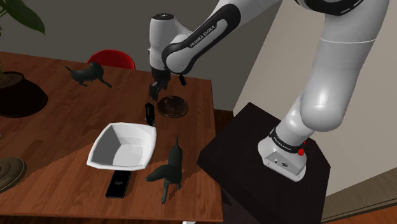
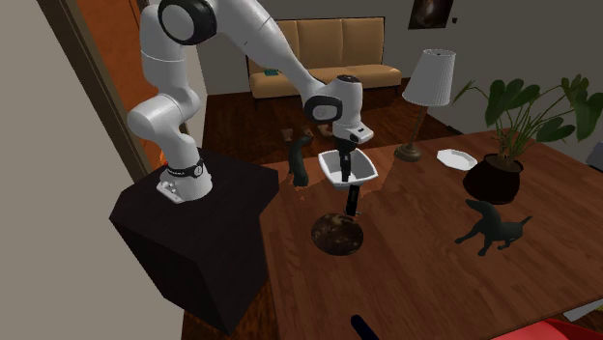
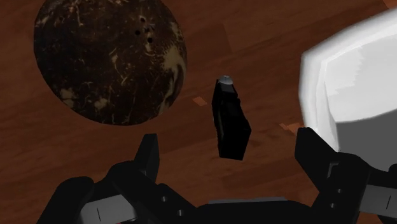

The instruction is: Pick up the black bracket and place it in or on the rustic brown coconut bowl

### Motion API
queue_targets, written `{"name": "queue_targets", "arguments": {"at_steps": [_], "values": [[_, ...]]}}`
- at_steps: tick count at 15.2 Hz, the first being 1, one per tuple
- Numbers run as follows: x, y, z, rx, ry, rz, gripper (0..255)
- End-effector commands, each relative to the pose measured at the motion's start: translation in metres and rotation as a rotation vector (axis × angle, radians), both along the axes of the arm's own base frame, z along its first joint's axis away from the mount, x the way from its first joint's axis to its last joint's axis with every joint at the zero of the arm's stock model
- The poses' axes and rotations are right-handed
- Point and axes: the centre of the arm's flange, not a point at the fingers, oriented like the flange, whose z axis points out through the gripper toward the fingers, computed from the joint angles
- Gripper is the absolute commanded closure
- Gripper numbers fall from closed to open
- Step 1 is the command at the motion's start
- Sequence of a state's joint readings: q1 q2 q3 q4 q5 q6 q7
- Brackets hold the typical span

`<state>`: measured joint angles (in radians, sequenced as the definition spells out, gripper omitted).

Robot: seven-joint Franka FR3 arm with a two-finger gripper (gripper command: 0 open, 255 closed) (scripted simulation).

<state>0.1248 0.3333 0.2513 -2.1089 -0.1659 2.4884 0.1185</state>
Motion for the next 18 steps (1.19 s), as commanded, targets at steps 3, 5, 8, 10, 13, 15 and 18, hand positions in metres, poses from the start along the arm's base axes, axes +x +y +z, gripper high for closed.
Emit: {"name": "queue_targets", "arguments": {"at_steps": [3, 5, 8, 10, 13, 15, 18], "values": [[0.02, 0.026, -0.043, -0.007, 0.01, 0.026, 0], [0.025, 0.032, -0.058, -0.008, 0.012, 0.032, 0], [0.026, 0.032, -0.074, -0.008, 0.012, 0.032, 0], [0.026, 0.032, -0.085, -0.008, 0.012, 0.032, 0], [0.027, 0.032, -0.093, -0.008, 0.012, 0.032, 0], [0.027, 0.032, -0.093, -0.008, 0.012, 0.032, 0], [0.027, 0.032, -0.093, -0.008, 0.012, 0.032, 0]]}}
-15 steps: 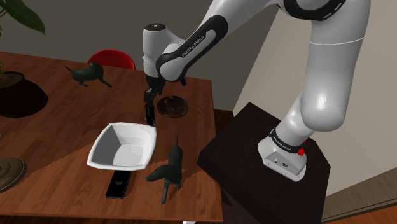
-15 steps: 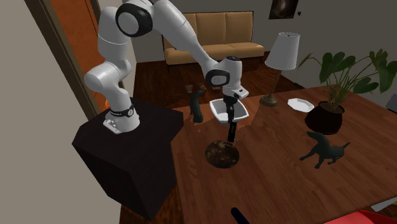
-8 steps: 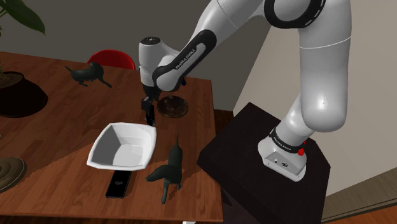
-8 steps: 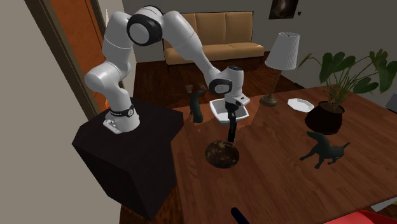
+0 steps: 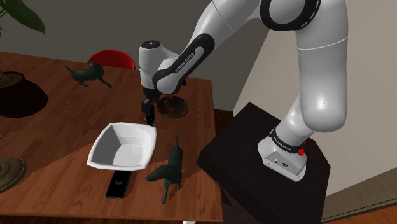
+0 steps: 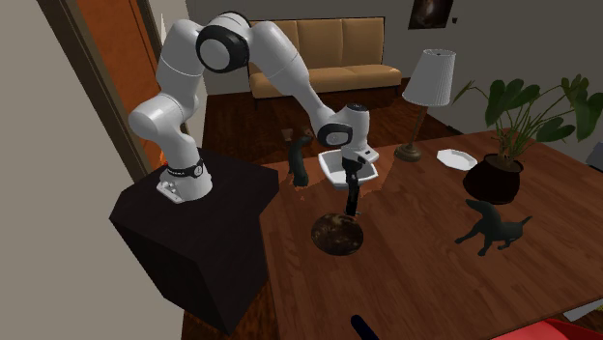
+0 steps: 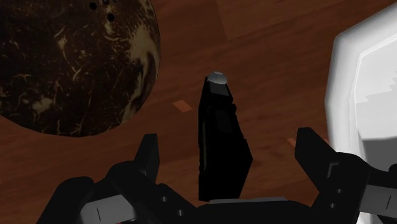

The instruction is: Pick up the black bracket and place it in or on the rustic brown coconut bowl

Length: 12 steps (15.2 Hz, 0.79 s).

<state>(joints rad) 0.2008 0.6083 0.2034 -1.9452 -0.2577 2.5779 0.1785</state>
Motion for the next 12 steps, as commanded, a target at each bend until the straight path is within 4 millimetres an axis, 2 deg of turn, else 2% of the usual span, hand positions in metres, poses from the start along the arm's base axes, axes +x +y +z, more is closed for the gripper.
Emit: {"name": "queue_targets", "arguments": {"at_steps": [1, 2, 3, 12], "values": [[0.0, 0.0, 0.0, 0.0, 0.0, 0.0, 0], [0.0, 0.0, 0.0, 0.0, 0.0, 0.0, 0], [0.0, 0.0, 0.0, 0.0, 0.0, 0.0, 255], [0.0, 0.0, 0.0, 0.0, 0.0, 0.0, 255]]}}
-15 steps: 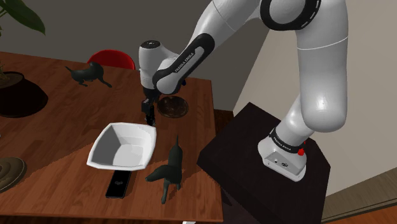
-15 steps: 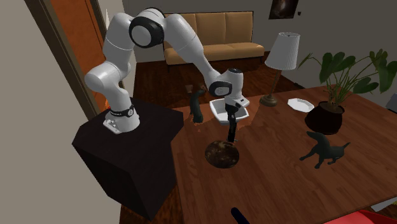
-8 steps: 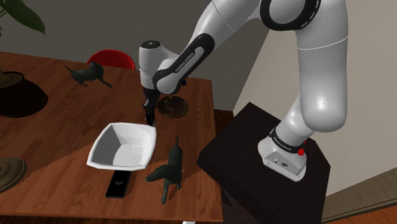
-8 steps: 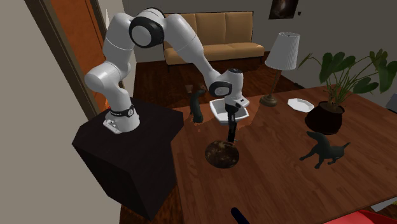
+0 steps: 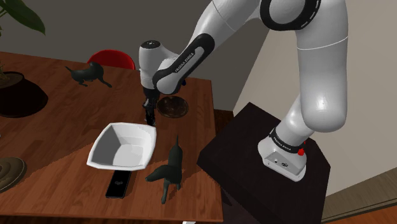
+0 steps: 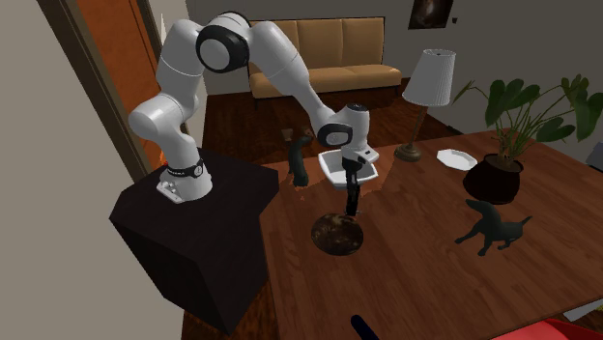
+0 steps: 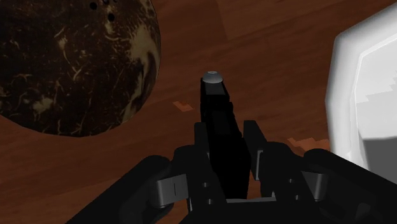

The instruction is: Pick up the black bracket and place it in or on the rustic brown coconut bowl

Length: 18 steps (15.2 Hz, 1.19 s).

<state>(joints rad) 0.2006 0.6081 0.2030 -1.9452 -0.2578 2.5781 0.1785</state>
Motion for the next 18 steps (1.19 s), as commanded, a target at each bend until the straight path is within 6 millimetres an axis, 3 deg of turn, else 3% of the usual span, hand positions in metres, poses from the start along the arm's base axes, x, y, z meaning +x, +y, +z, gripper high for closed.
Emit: {"name": "queue_targets", "arguments": {"at_steps": [1, 13, 14, 15, 18], "values": [[0.0, 0.0, 0.005, 0.0, 0.001, 0.001, 255], [0.0, 0.0, 0.068, 0.0, 0.001, 0.0, 255], [0.0, 0.0, 0.064, 0.0, 0.0, 0.0, 255], [0.0, 0.0, 0.064, 0.0, 0.0, 0.0, 0], [0.05, 0.022, 0.056, -0.032, 0.1, 0.132, 0]]}}
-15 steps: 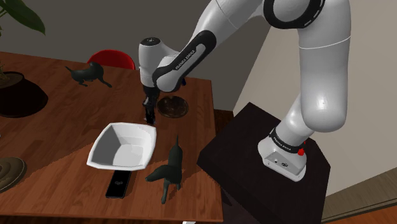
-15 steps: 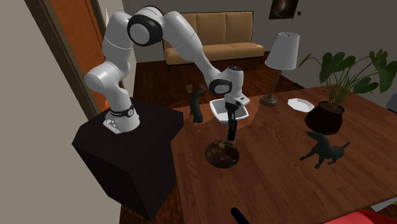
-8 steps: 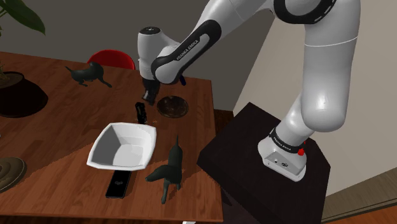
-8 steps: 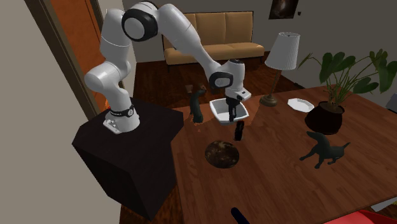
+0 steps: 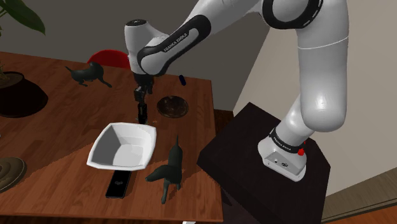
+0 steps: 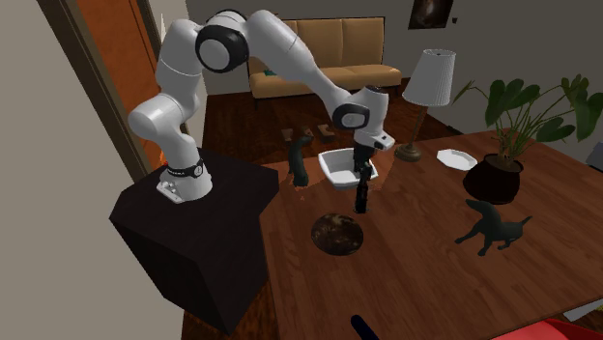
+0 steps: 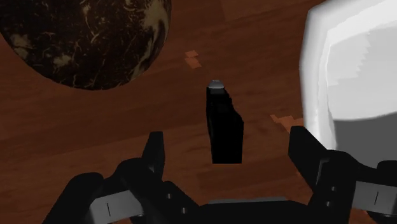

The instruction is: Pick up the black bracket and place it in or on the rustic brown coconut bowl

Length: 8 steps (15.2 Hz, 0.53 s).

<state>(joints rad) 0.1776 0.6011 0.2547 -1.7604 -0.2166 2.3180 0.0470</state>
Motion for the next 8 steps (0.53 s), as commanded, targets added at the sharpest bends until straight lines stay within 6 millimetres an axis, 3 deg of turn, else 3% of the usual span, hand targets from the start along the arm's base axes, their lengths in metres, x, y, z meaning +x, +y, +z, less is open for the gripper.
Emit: {"name": "queue_targets", "arguments": {"at_steps": [1, 4, 8], "values": [[0.031, 0.015, -0.006, -0.023, 0.07, 0.086, 0], [0.069, 0.039, -0.019, -0.05, 0.154, 0.198, 0], [0.065, 0.037, -0.039, -0.05, 0.154, 0.198, 0]]}}
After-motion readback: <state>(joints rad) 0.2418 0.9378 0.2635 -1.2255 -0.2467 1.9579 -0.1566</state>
